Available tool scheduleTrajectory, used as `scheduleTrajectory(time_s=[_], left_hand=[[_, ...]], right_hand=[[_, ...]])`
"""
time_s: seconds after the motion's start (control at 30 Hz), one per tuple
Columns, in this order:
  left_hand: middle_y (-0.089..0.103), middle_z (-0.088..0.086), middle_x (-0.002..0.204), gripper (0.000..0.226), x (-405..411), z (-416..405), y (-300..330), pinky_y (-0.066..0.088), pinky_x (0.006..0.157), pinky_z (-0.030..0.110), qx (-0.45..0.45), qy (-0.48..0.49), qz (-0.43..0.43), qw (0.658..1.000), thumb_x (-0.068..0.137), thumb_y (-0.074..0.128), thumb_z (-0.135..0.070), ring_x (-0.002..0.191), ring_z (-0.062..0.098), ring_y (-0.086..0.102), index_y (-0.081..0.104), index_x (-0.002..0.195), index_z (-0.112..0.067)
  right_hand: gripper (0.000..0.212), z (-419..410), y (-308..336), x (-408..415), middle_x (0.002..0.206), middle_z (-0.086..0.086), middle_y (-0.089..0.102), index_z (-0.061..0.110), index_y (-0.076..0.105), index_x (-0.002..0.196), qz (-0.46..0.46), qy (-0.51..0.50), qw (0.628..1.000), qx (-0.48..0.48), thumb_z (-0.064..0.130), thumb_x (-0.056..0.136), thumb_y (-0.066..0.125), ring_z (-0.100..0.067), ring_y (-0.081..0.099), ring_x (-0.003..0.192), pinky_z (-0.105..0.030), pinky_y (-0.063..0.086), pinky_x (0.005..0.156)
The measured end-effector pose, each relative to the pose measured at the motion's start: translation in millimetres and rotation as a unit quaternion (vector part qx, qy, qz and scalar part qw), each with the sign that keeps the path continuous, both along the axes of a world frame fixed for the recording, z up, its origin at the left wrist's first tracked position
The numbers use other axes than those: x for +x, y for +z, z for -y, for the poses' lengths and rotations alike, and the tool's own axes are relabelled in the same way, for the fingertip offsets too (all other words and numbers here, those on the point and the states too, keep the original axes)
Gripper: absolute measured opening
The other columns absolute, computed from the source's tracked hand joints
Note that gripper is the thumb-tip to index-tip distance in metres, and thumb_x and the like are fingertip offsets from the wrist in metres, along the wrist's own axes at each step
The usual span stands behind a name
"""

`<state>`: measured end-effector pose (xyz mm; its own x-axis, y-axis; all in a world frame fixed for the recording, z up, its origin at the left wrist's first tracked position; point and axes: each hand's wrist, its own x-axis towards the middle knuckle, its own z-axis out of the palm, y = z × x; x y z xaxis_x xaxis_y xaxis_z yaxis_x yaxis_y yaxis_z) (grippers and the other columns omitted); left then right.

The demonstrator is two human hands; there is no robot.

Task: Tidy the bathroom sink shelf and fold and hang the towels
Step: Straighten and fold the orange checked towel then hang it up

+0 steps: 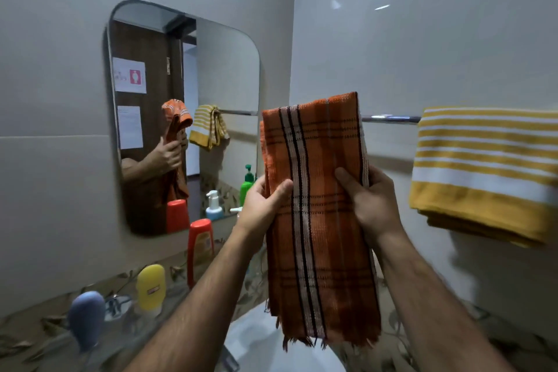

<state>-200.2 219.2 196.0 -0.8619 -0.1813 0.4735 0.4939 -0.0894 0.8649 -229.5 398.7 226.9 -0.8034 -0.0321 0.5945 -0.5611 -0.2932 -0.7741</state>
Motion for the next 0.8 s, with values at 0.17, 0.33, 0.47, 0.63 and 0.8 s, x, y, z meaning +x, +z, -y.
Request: scheduleTrajectory(time_s=[0.17, 0.33, 0.47, 0.63, 0.8], left_hand=[[0.072, 0.013, 0.110, 0.046, -28, -12, -1, 0.057, 0.088, 0.042, 0.012, 0.005, -0.003, 1.000, 0.074, 0.075, -0.027, 0.099, 0.026, 0.071, 0.062, 0.114, -0.009], [0.071, 0.009, 0.111, 0.025, -60, -24, 39, 0.058, 0.080, 0.031, 0.002, 0.017, -0.062, 0.998, 0.089, 0.066, -0.019, 0.099, 0.021, 0.070, 0.059, 0.113, -0.017], [0.068, 0.004, 0.114, 0.022, -93, -29, 83, 0.053, 0.095, 0.039, -0.040, 0.047, -0.111, 0.992, 0.093, 0.062, -0.022, 0.107, 0.020, 0.066, 0.057, 0.114, -0.021], [0.067, 0.004, 0.121, 0.038, -151, -30, 136, 0.050, 0.100, 0.040, -0.113, 0.104, -0.129, 0.980, 0.095, 0.059, -0.031, 0.111, 0.019, 0.064, 0.057, 0.126, -0.010], [0.067, 0.010, 0.117, 0.037, -194, -36, 166, 0.041, 0.081, 0.026, -0.225, 0.188, -0.117, 0.949, 0.095, 0.058, -0.035, 0.107, 0.027, 0.061, 0.056, 0.121, -0.009]], right_hand=[[0.013, -7, 13, -23, 0.095, -0.003, 0.077, 0.022, 0.074, 0.089, -0.035, -0.074, 0.997, 0.016, 0.010, 0.087, 0.070, -0.023, 0.073, 0.092, -0.041, 0.058, 0.085], [0.008, -16, 49, -50, 0.089, 0.010, 0.071, 0.024, 0.068, 0.093, -0.081, -0.191, 0.975, 0.082, 0.020, 0.088, 0.072, 0.002, 0.069, 0.081, -0.020, 0.053, 0.076], [0.025, -17, 90, -73, 0.098, 0.000, 0.072, 0.012, 0.068, 0.105, -0.110, -0.293, 0.941, 0.131, 0.031, 0.089, 0.070, -0.016, 0.068, 0.091, -0.029, 0.054, 0.082], [0.031, -9, 144, -107, 0.107, -0.013, 0.070, 0.003, 0.056, 0.111, -0.140, -0.406, 0.888, 0.165, 0.025, 0.091, 0.066, -0.031, 0.066, 0.097, -0.037, 0.053, 0.081], [0.048, -8, 168, -133, 0.116, -0.017, 0.067, 0.003, 0.040, 0.135, -0.112, -0.473, 0.836, 0.254, 0.012, 0.093, 0.062, -0.033, 0.065, 0.103, -0.027, 0.043, 0.072]])
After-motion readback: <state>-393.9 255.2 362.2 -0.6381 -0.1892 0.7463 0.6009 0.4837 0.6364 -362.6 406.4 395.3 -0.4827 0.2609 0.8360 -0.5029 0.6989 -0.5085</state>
